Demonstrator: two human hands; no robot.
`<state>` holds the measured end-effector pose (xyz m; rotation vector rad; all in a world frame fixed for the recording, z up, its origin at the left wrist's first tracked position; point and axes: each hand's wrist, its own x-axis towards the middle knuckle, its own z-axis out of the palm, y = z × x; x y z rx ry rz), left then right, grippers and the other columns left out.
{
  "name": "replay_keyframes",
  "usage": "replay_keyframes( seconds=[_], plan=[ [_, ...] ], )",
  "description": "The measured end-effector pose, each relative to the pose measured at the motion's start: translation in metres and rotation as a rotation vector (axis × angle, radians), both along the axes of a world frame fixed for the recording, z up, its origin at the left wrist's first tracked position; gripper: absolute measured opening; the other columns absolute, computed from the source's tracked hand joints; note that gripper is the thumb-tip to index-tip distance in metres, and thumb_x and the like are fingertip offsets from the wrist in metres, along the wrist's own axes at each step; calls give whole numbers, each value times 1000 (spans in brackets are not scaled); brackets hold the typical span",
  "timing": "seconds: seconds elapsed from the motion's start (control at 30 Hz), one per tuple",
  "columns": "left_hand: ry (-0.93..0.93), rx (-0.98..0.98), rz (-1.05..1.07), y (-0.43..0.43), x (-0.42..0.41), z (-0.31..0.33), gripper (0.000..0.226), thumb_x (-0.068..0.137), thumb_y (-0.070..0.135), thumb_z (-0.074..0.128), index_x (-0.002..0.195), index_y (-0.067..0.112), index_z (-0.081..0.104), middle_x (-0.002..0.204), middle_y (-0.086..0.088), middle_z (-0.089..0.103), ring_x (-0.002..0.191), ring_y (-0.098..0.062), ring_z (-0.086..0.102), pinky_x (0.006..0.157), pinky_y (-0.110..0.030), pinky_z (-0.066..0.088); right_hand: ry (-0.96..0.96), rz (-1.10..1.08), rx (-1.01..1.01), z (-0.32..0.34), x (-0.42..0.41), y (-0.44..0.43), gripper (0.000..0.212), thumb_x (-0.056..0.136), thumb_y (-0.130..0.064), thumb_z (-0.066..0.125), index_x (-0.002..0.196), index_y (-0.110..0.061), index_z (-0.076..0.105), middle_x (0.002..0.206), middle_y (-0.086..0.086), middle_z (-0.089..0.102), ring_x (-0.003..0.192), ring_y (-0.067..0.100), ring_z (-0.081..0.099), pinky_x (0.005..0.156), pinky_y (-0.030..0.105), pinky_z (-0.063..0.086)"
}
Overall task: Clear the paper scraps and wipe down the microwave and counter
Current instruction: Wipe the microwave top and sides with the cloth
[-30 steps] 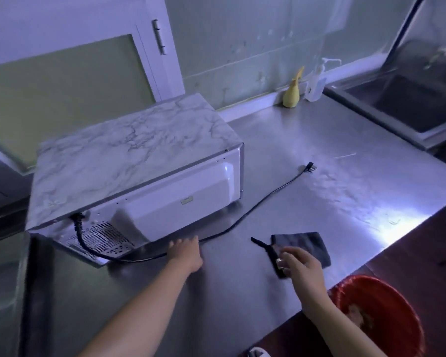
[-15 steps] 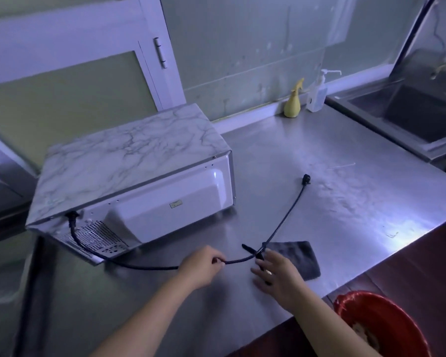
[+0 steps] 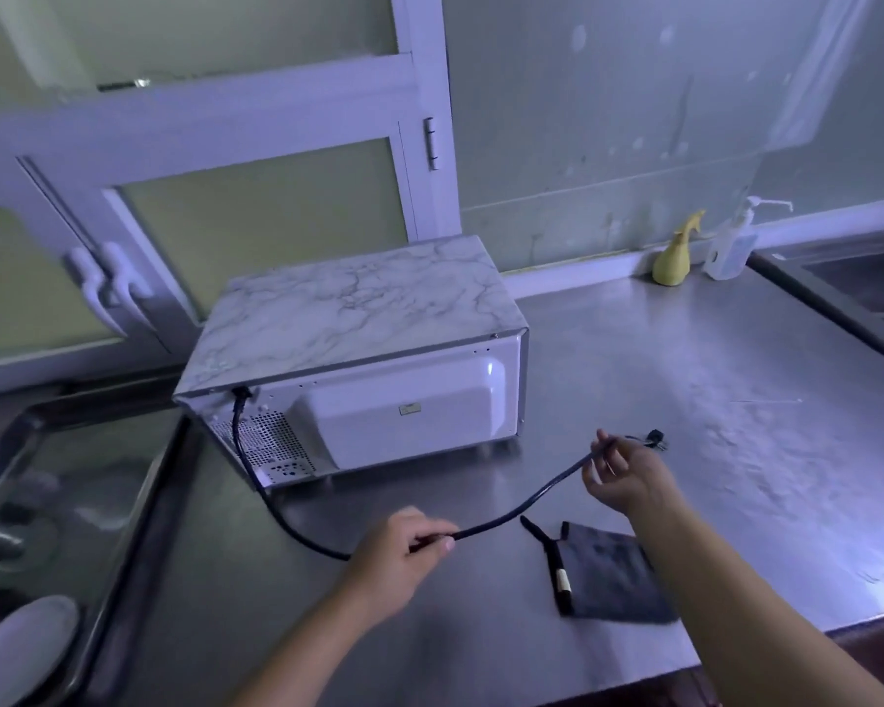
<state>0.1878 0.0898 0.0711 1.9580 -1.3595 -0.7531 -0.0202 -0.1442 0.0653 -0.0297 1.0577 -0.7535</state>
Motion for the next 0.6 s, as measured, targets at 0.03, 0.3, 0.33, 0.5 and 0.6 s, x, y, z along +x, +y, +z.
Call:
replay_keyframes(
  seconds=[0.03, 0.3, 0.33, 0.5, 0.6],
  plan=[
    [-3, 3, -1, 4, -1, -1, 14, 92, 24, 70, 103, 29, 78, 88, 6, 64, 83, -1, 62, 82, -21, 48, -5, 1, -9, 3, -1, -1, 20, 101, -16, 53, 86, -10, 65, 56, -4, 67, 72, 7, 58, 71, 25, 45],
    [72, -8, 37, 20, 6, 21, 12, 91, 30, 72, 97, 40, 73, 96, 21, 70, 96, 5, 65, 90, -18, 48, 11, 90, -560, 101, 38, 23, 6, 96, -17, 63, 96, -20, 69, 76, -8, 73, 64, 6, 64, 72, 22, 48],
    [120, -40, 68, 23, 9, 28, 13, 90, 28, 73, 97, 39, 73, 98, 23, 71, 96, 5, 66, 90, -17, 48, 12, 107, -637, 117, 46, 31, 9, 94, -14, 65, 94, -19, 72, 78, -6, 73, 65, 8, 63, 73, 23, 50],
    [353, -318, 240, 43, 39, 91, 15, 89, 20, 74, 98, 32, 79, 104, 7, 77, 102, -9, 70, 91, -19, 51, 58, 306, -1027, 179, 89, 90, 14, 87, -5, 71, 93, -14, 80, 82, 2, 68, 69, 16, 59, 69, 23, 57],
    [404, -536, 284, 60, 61, 142, 22, 83, 31, 77, 106, 31, 77, 107, 5, 76, 104, -9, 70, 85, -11, 50, 50, 522, -1224, 198, 119, 128, 18, 87, -2, 71, 92, -16, 81, 78, 2, 72, 70, 16, 66, 72, 26, 59]
  ],
)
